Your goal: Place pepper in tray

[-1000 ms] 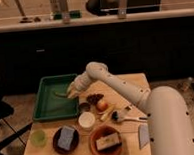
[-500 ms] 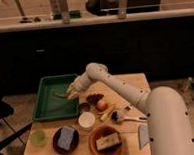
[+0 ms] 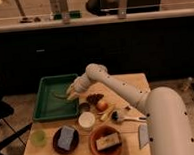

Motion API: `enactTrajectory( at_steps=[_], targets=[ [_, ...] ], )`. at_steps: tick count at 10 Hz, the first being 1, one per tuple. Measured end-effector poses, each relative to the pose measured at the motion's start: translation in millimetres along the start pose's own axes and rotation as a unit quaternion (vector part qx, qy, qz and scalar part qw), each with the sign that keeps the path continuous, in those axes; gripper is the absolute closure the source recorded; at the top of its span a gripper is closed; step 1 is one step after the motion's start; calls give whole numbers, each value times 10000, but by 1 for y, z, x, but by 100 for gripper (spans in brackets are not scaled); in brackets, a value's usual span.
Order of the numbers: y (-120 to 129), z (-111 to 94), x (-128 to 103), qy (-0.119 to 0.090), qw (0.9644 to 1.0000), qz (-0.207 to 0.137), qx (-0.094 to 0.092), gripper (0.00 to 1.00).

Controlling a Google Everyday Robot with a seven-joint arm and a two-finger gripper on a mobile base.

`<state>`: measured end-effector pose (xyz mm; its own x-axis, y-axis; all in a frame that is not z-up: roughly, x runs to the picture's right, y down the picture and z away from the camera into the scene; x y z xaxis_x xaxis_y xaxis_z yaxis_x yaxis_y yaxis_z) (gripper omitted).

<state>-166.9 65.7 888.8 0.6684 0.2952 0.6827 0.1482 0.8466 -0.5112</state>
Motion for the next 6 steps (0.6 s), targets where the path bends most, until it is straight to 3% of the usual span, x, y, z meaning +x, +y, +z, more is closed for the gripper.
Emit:
enactTrajectory(
  at_steps=[6],
  targets=[
    [2, 5, 0, -41, 10000, 5, -30, 81]
  ],
)
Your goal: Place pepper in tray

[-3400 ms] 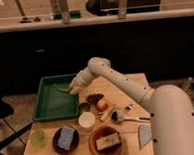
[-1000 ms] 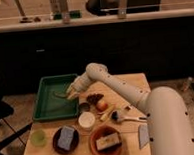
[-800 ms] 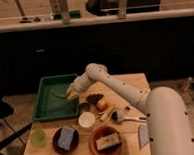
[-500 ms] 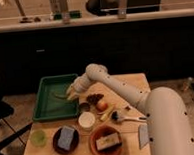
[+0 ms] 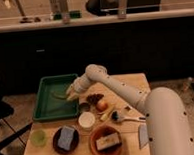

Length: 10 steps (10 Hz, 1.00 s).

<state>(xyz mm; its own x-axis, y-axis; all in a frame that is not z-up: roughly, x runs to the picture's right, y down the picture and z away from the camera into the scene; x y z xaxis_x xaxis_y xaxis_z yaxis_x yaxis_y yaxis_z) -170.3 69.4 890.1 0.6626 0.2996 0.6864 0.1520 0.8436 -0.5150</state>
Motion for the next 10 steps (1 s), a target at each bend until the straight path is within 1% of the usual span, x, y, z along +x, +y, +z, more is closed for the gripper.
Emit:
enactTrajectory(
  at_steps=[3, 4, 9, 10],
  targets=[
    [1, 2, 0, -21, 10000, 11, -6, 75],
    [1, 2, 0, -25, 10000, 12, -10, 70],
    [3, 4, 1, -56, 10000, 21, -26, 69],
    [3, 4, 1, -60, 10000, 21, -26, 67]
  ],
)
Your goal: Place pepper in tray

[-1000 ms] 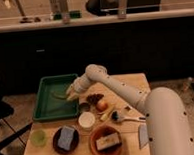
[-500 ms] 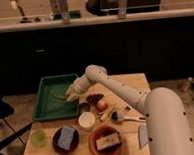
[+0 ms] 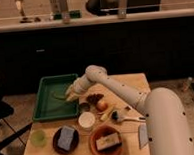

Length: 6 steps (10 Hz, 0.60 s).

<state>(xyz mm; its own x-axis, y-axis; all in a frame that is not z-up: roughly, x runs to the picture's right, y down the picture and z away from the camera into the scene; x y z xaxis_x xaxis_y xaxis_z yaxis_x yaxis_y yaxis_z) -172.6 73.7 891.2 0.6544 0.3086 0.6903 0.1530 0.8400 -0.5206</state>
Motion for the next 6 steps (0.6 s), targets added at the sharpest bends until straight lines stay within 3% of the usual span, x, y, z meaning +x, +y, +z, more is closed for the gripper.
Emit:
enactTrajectory(
  at_steps=[6],
  targets=[
    [2, 2, 0, -34, 10000, 4, -19, 63]
  ],
)
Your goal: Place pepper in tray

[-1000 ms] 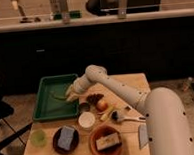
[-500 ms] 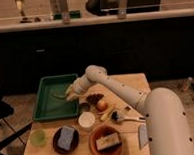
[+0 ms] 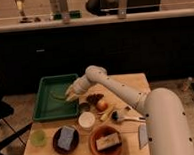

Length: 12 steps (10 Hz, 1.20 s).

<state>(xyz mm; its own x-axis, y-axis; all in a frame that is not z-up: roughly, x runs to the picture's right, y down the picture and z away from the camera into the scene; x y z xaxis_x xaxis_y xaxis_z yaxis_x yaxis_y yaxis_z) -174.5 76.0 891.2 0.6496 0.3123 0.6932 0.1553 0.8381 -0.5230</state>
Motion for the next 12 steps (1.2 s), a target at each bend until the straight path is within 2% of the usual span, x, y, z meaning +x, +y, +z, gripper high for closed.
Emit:
enactTrajectory(
  at_steps=[4, 8, 12],
  targets=[
    [1, 2, 0, -20, 10000, 5, -15, 63],
    [2, 3, -1, -39, 10000, 5, -28, 53],
    [3, 4, -2, -55, 10000, 3, -41, 53]
  ],
)
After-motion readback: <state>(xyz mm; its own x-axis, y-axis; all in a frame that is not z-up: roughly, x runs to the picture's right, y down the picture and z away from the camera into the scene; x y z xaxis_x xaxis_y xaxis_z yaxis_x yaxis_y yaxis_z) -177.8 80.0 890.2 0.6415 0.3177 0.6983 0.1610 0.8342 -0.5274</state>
